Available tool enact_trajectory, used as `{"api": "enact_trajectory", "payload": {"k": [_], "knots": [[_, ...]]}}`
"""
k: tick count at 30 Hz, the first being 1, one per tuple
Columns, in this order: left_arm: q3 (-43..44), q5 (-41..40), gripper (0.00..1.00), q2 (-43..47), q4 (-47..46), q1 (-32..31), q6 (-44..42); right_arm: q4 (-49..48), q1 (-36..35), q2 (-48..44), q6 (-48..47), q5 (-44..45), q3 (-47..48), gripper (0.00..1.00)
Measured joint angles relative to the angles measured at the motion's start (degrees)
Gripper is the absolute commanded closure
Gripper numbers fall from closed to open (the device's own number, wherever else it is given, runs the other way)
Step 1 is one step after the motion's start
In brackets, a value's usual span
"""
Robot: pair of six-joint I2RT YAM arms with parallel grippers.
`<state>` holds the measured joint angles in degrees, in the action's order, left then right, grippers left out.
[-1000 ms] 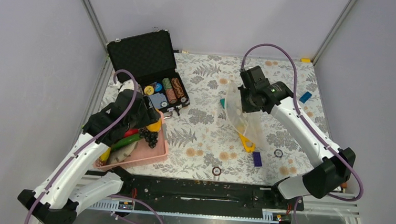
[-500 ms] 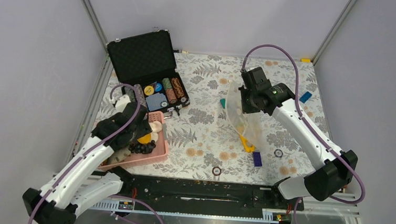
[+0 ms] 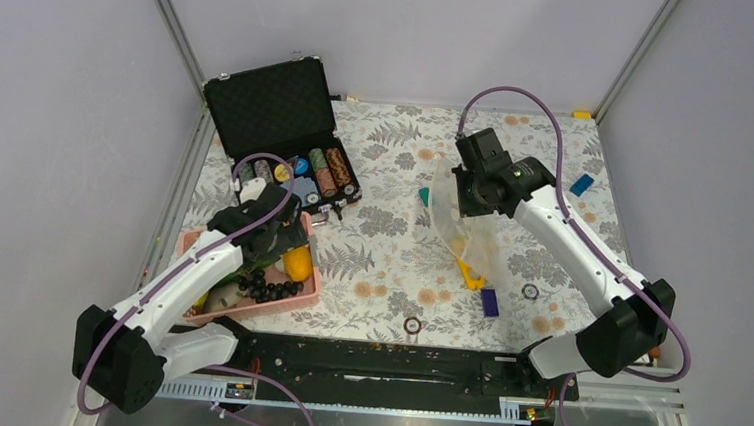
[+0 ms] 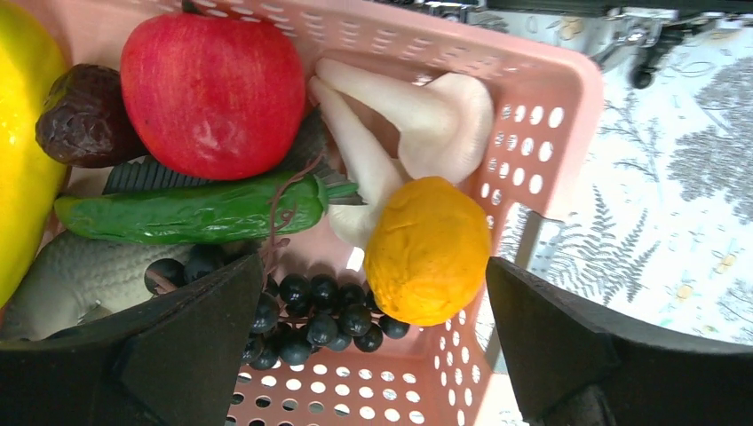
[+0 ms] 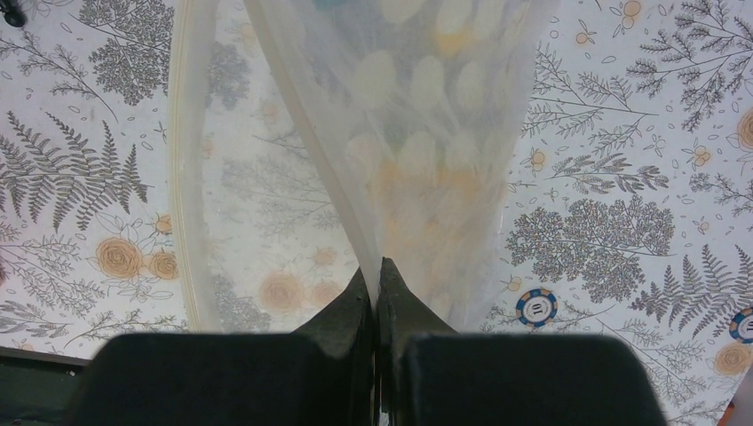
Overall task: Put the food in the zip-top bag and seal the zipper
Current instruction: Pick up the fake fruit from the bin.
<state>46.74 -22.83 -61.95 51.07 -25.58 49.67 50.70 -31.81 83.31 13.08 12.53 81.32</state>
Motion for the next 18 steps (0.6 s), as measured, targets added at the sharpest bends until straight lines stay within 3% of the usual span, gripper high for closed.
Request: {"api": "enact_trajectory", "payload": {"k": [8,15,18], "knots": [[2.6,4.6,0.03,2.8,-0.2,0.0,-2.2,0.0,0.0,1.1,-0.2,0.4,0.0,1.00],[2.6,6.1,0.27,0.9,-1.3,0.0,-2.8,0.0,0.0,1.4,-0.3,1.0,0.0,1.00],[2.2,6.1,0.30,-0.5,-1.9,0.0,-2.6,0.0,0.0,1.4,-0.3,1.5,-0.1,1.00]]}}
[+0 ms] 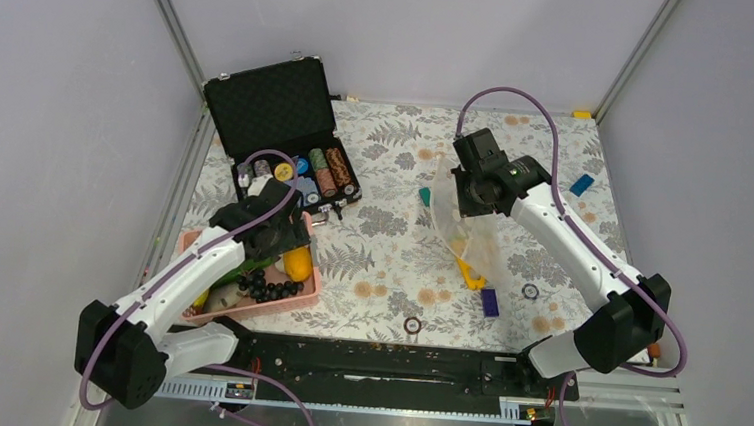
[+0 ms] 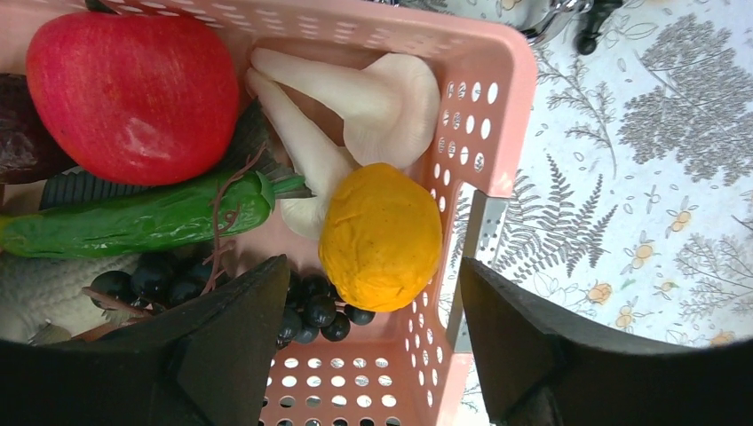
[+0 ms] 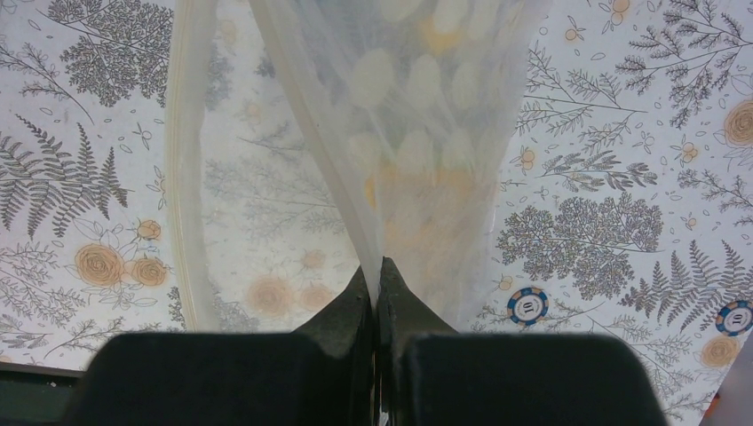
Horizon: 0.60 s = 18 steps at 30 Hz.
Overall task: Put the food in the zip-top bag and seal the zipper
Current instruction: Pick up the fake fruit from the bin.
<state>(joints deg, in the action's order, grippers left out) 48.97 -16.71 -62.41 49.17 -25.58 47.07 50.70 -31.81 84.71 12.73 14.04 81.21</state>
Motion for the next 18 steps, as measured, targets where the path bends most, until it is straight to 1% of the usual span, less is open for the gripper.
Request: {"api": "enact_trajectory", "payload": {"k": [9,18], "knots": [[-3.2,0.4,0.31,-3.6,-2.4,0.0,0.2,0.0,0.0,0.8,-0.1,0.3,-0.1,1.00],[-7.6,4.1,0.30,-4.9,-7.6,0.1,1.7,0.0,0.0,1.9,-0.1,0.3,-0.1,1.00]]}}
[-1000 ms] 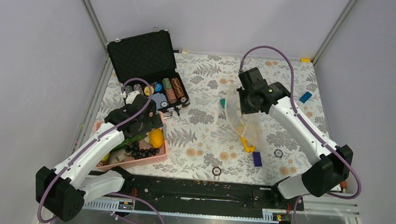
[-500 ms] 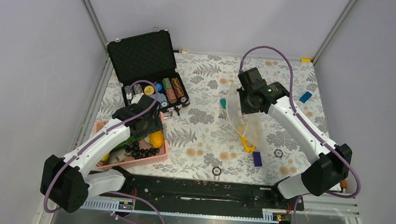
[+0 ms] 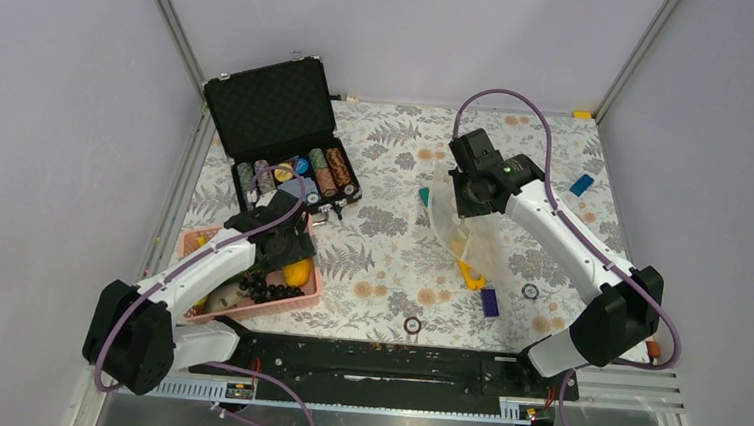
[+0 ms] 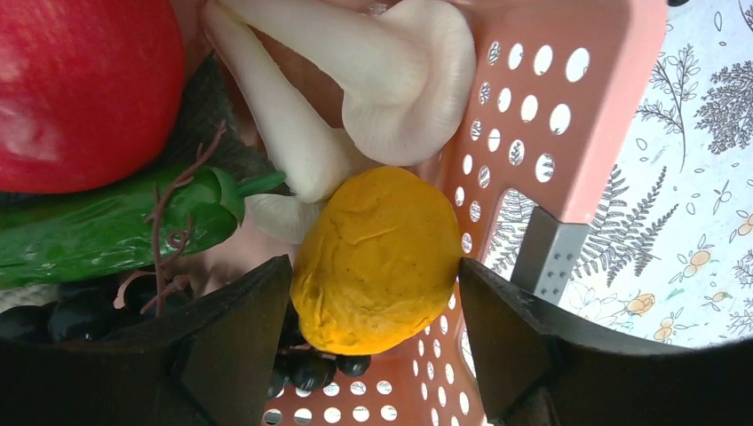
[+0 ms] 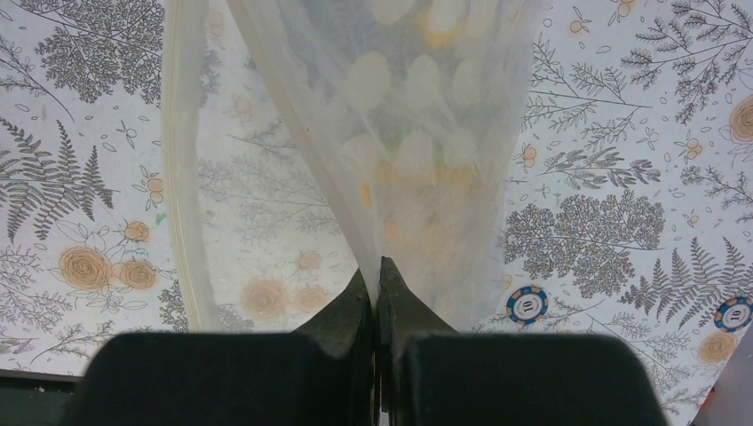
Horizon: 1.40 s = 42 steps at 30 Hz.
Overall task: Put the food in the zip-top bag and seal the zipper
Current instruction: Pick up the fake fruit from the bin, then place the fake fruit in the zipper food storage bag.
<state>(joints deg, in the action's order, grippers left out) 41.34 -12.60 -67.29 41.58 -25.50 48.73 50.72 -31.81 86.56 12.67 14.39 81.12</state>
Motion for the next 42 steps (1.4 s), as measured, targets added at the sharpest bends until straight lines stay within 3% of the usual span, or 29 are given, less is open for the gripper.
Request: {"api": "enact_trajectory", "payload": {"k": [7,9,22,28,33,38,42], "knots": [[-0.7,1.1,0.30,-1.4,-2.2,0.2,0.9,0.0,0.0,0.3,0.0,0.0,0.0,1.00],[-1.1,1.5,0.35,-1.6,-3.0,0.2,1.1,0.0,0.0,0.3,0.0,0.0,0.0,1.00],[-0.8,1.7,1.00,-1.7,-3.0,0.2,1.3,0.0,0.0,0.4,0.0,0.0,0.0,1.00],[3.3,-2.0,1.00,7.1,3.6,0.2,0.6,0.0,0.0,0.0,0.2,-0.1,0.0,1.00],[7.1,-3.7,1.00,17.2,2.5,0.2,-0.4,0.0,0.0,-1.3,0.3,-1.0,0.0,1.00],[9.1,3.1,1.00,22.3,-6.1,0.0,-3.6,0.0,0.0,-3.3,0.6,-5.3,1.0,1.00],[9.2,15.1,1.00,19.9,-20.4,-2.8,-5.2,-1.1,0.0,-5.5,0.9,-11.8,1.6,1.00]]}}
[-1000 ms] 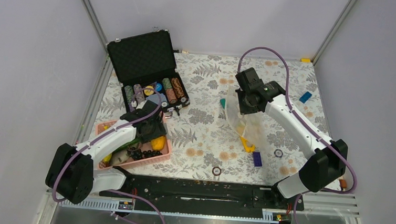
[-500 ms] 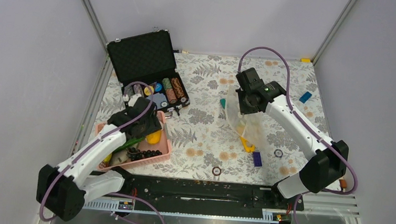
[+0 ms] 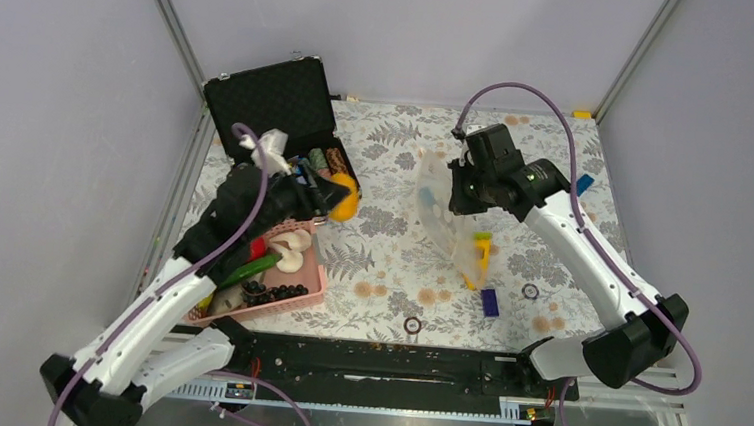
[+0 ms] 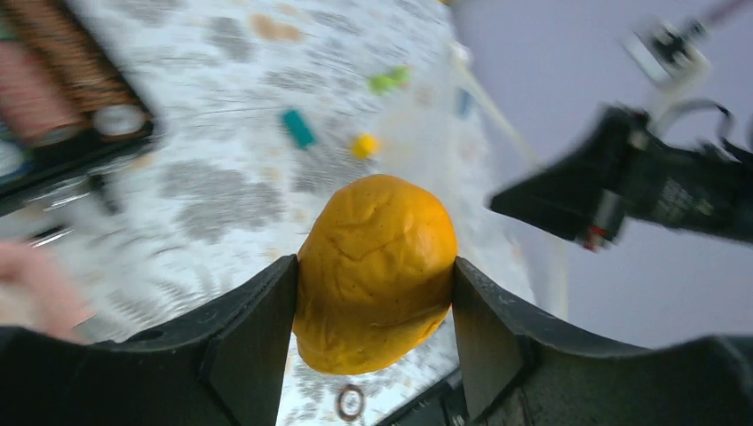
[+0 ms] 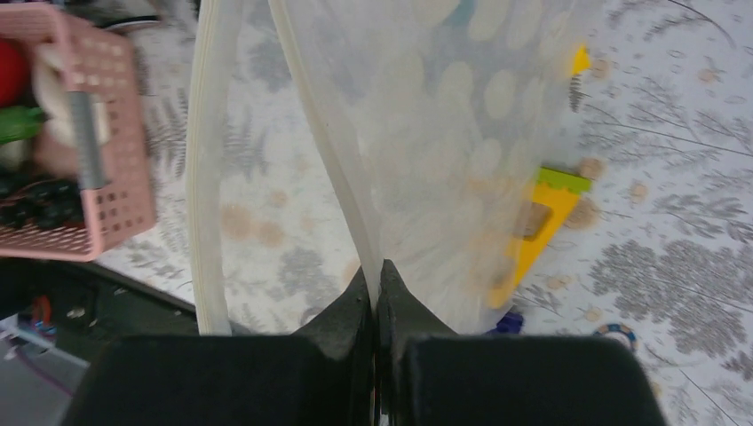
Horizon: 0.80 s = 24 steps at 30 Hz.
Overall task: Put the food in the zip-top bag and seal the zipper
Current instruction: Place the fake fruit in the zipper food storage bag.
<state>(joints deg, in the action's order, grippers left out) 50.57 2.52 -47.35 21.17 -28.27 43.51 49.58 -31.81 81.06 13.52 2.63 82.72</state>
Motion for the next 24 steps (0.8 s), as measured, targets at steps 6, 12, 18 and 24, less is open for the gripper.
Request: {"api": "enact_trajectory", "payload": {"k": [6,12,18,24], "knots": [[3.7,9.4,1.00,-10.4,-15.6,-8.7,-1.6,-2.8,-0.4,-1.2,1.0,-9.9,0.0,1.00],[6.1,12.7,1.00,-17.0,-26.1,-11.8,-0.8,-3.8,-1.2,-1.2,2.1,-12.2,-0.1,1.00],[7.1,13.2,1.00,-20.7,-29.9,-13.3,0.1,-4.1,-2.4,-0.5,3.0,-10.8,-0.1,1.00],[7.5,13.1,1.00,-21.5,-32.7,-13.7,0.5,-4.1,-3.8,1.0,3.7,-7.4,-0.1,1.00]]}}
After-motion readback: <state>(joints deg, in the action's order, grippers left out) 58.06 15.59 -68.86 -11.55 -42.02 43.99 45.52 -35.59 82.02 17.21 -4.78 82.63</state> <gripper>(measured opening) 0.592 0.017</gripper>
